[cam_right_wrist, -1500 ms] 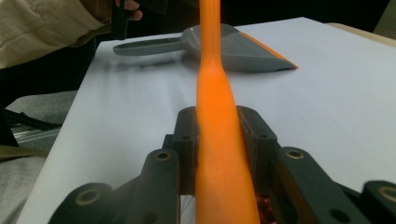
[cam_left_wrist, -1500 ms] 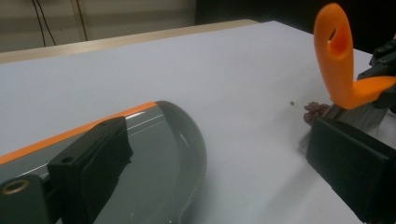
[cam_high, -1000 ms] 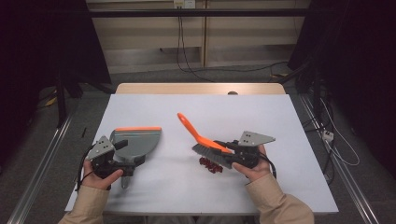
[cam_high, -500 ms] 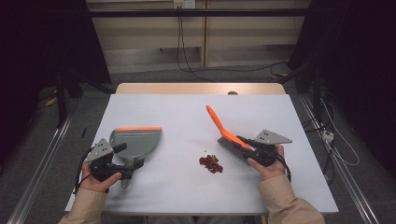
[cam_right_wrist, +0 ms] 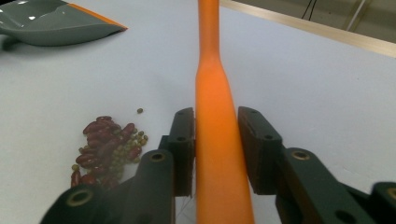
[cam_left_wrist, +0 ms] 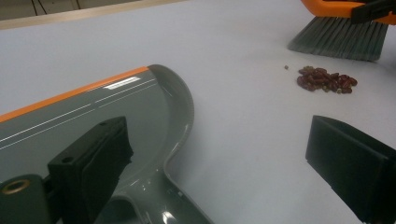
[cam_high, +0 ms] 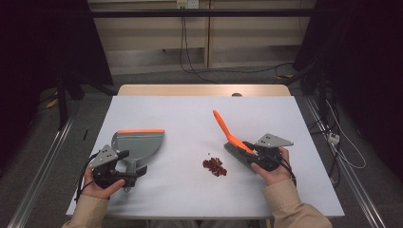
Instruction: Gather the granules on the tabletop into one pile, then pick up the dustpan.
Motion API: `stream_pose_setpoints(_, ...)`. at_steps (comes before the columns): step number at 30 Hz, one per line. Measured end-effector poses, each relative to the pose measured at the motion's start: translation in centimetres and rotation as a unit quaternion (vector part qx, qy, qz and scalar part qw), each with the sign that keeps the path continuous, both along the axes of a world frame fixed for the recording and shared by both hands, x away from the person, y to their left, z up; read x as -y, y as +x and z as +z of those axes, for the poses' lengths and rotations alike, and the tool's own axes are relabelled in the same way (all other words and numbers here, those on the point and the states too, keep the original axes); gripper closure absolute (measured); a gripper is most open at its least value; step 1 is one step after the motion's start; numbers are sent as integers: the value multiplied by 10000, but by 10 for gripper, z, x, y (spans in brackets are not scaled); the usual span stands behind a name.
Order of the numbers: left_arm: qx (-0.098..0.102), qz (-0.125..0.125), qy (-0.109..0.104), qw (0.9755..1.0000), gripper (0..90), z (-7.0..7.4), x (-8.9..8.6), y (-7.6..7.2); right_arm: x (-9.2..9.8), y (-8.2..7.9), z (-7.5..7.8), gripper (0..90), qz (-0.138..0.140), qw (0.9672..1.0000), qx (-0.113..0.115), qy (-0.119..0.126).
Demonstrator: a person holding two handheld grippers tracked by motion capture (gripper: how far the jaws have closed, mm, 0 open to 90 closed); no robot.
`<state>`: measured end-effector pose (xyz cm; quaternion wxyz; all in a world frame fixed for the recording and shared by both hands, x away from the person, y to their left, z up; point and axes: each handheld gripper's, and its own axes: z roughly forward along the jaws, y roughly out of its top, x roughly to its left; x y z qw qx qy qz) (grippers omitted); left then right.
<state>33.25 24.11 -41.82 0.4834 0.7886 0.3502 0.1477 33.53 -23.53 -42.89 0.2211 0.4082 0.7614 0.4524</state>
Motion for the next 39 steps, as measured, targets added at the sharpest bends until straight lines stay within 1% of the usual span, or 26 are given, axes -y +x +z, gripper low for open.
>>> stream_pose_setpoints(5, -15, 42, 60, 10000, 62, -1, 1, 0, -7, 5, 12, 617, -49, 9993, -260, -252)
stream_pose_setpoints(7, -45, 52, 74, 9999, 62, -2, 1, -1, -12, 9, 15, 621, -112, 9982, -359, -469)
stream_pose_setpoints(9, -69, 63, 112, 9999, 62, -2, 0, 0, -16, 12, 16, 630, -194, 9971, -452, -575)
stream_pose_setpoints(11, -90, 118, 126, 9998, 62, -3, -2, 0, -21, 16, 16, 673, -217, 9955, -588, -710)
stream_pose_setpoints(12, -104, 139, 151, 9997, 62, -3, -3, 0, -23, 17, 16, 680, -246, 9949, -633, -749)
stream_pose_setpoints(13, -138, 174, 125, 9997, 62, -4, -4, 0, -25, 18, 16, 692, -232, 9944, -672, -780)
stream_pose_setpoints(14, -145, 202, 143, 9996, 62, -4, -5, 0, -27, 19, 16, 697, -257, 9941, -735, -760)
stream_pose_setpoints(16, -160, 250, 193, 9994, 62, -5, -7, 0, -30, 21, 15, 704, -267, 9926, -812, -867)
stream_pose_setpoints(19, -220, 358, 253, 9988, 62, -6, -8, 0, -31, 22, 14, 708, -311, 9924, -826, -863)
stream_pose_setpoints(21, -253, 394, 319, 9984, 62, -8, -8, 1, -30, 22, 14, 710, -322, 9923, -859, -833)
stream_pose_setpoints(23, -277, 399, 325, 9983, 62, -9, -8, 1, -29, 22, 14, 711, -322, 9926, -873, -787)
stream_pose_setpoints(25, -282, 427, 329, 9981, 62, -9, -8, 1, -28, 21, 14, 711, -333, 9926, -860, -791)
stream_pose_setpoints(27, -293, 499, 348, 9977, 64, -9, -8, 0, -27, 21, 14, 712, -349, 9928, -868, -745)
stream_pose_setpoints(28, -285, 493, 400, 9976, 64, -9, -9, 1, -27, 20, 14, 712, -382, 9927, -879, -731)
stream_pose_setpoints(29, -299, 532, 388, 9974, 64, -9, -9, 0, -26, 21, 14, 712, -370, 9929, -866, -726)
stream_pose_setpoints(31, -313, 568, 469, 9968, 66, -10, -10, 0, -26, 20, 14, 712, -387, 9929, -877, -705)
stream_pose_setpoints(33, -349, 617, 545, 9960, 68, -10, -12, 0, -25, 20, 14, 712, -355, 9933, -869, -676)
stream_pose_setpoints(34, -361, 663, 526, 9958, 68, -11, -13, 0, -24, 20, 14, 712, -368, 9935, -866, -640)
stream_pose_setpoints(35, -368, 707, 562, 9952, 68, -10, -13, -1, -24, 20, 14, 712, -379, 9937, -861, -604)
stream_pose_setpoints(38, -373, 914, 651, 9930, 68, -10, -16, -1, -25, 19, 15, 712, -383, 9944, -826, -532)
stream_pose_setpoints(39, -411, 978, 694, 9919, 68, -10, -16, -2, -25, 19, 16, 712, -379, 9948, -799, -502)
